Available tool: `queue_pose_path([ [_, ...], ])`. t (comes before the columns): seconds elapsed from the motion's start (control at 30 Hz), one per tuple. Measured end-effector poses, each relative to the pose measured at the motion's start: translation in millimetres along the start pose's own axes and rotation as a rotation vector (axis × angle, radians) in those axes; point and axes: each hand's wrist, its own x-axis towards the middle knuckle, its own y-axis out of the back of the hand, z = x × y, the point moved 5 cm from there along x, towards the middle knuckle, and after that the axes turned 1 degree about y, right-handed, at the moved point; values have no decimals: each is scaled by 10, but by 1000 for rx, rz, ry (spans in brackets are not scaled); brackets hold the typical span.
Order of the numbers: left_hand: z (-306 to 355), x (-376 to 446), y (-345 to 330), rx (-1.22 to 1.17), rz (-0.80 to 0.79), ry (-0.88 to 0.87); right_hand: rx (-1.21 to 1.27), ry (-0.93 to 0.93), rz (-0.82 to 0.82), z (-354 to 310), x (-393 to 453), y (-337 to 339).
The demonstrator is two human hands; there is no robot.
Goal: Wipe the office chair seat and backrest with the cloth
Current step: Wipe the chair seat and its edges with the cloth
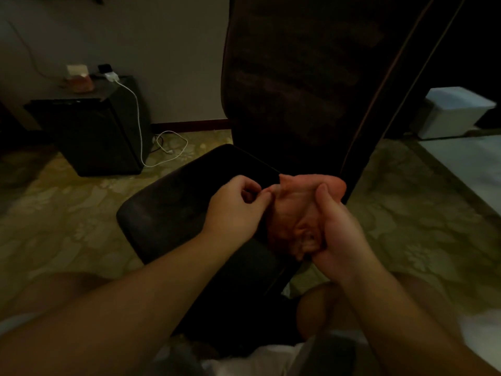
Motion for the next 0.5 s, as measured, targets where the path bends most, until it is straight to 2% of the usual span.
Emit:
queue_pose_path([
  [0.07, -42, 10, -53, -176, -74, 113, 52, -32, -35, 19, 46, 30],
  [0.2, 32, 22, -50, -338, -83, 113, 45, -42, -49, 44, 69, 70],
  [0.27, 49, 16, -83, -456, -145, 173, 1, 3, -63, -3, 18, 36],
  [0.37, 48, -53, -180, -505, -280, 311, -268, 247, -71, -126, -64, -118],
  [0.5, 70, -105, -155, -545, -341, 432, -625, 641, -147, -229, -178, -276],
])
